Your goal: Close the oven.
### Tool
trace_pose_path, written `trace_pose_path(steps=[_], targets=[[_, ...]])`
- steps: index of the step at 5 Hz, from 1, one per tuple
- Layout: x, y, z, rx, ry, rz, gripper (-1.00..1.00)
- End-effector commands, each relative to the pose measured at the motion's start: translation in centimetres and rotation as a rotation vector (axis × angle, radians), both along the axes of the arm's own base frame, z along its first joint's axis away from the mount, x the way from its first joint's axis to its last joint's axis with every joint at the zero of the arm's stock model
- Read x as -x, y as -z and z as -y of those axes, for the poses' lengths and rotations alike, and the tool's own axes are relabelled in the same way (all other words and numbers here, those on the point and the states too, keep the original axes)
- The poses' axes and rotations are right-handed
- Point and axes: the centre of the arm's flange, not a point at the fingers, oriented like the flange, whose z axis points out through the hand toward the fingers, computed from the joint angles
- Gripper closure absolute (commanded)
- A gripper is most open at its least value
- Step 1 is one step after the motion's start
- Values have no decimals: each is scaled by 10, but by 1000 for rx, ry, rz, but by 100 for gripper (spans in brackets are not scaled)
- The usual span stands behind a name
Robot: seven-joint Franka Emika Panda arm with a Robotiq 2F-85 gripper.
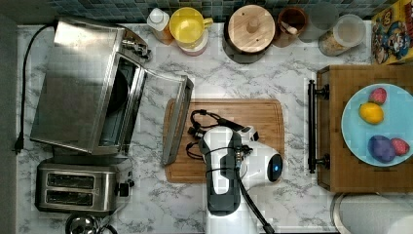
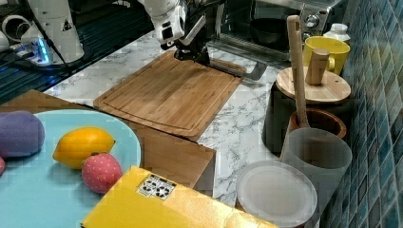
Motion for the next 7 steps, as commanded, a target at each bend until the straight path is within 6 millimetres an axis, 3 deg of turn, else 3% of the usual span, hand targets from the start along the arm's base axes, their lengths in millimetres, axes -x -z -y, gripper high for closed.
trace_pose_path(steps=[1,3,5,6,7], targets=[[-40,-54,-32,-43,-105,228,100],[-65,-17,-56,-57,-109,183,100],[-76,-37,-65,-124,-84,223,100],[-74,-46,-80,-113,-80,245,100],[-74,-69,-92,-146,-108,256,100]])
